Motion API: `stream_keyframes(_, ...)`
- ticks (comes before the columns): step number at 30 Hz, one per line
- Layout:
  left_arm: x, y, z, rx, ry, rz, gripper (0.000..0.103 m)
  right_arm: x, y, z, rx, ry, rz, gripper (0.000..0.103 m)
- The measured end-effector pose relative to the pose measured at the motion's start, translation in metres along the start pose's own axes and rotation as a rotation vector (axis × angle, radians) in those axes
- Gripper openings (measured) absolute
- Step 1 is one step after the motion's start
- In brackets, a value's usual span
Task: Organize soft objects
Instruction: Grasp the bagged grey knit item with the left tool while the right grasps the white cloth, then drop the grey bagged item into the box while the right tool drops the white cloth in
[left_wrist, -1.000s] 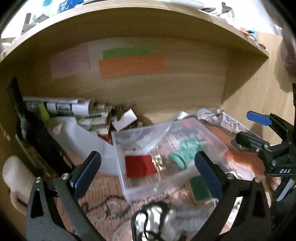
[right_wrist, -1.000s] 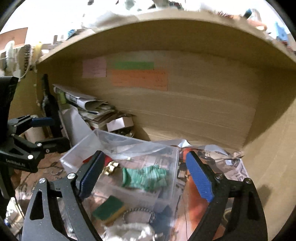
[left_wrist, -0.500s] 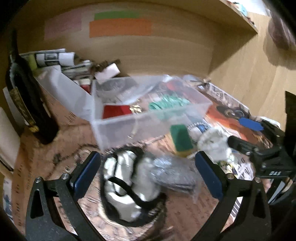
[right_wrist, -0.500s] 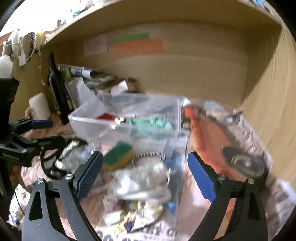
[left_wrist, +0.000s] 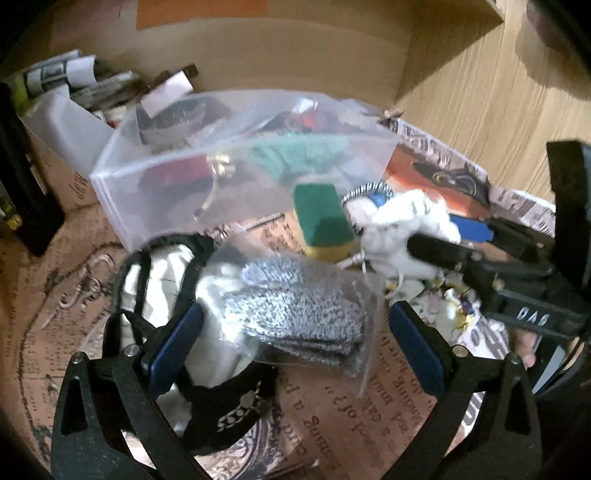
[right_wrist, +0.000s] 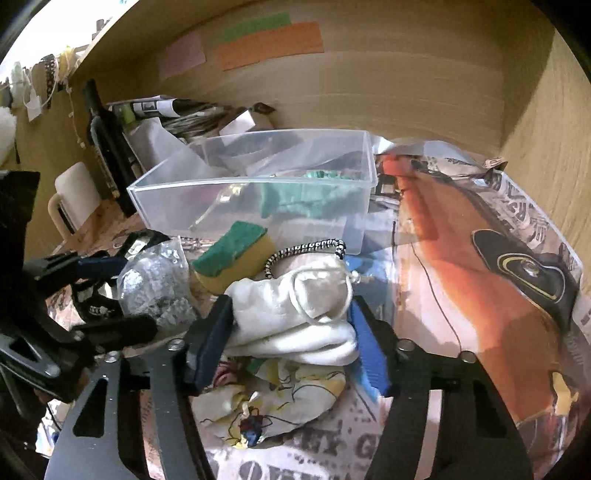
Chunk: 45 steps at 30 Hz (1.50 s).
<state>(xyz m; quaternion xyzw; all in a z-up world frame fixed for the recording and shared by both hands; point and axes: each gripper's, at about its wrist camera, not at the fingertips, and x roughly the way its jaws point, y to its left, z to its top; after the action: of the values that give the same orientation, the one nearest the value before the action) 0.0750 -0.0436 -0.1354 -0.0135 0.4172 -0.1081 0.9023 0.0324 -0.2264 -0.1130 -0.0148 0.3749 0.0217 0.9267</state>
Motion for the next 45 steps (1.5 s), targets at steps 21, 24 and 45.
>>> stream_keyframes(21, -0.045, 0.002, 0.013, -0.011, -0.141, 0.005, 0.046, -0.043, -0.003, 0.015, 0.028, -0.148, 0.007, 0.031)
stream_keyframes(24, -0.059, 0.003, 0.020, -0.014, -0.184, 0.005, 0.046, -0.051, -0.003, 0.021, 0.030, -0.180, 0.008, 0.031)
stream_keyframes(45, -0.058, 0.058, 0.105, -0.085, -0.249, 0.097, 0.047, -0.030, 0.018, 0.097, -0.061, -0.273, 0.038, 0.032)
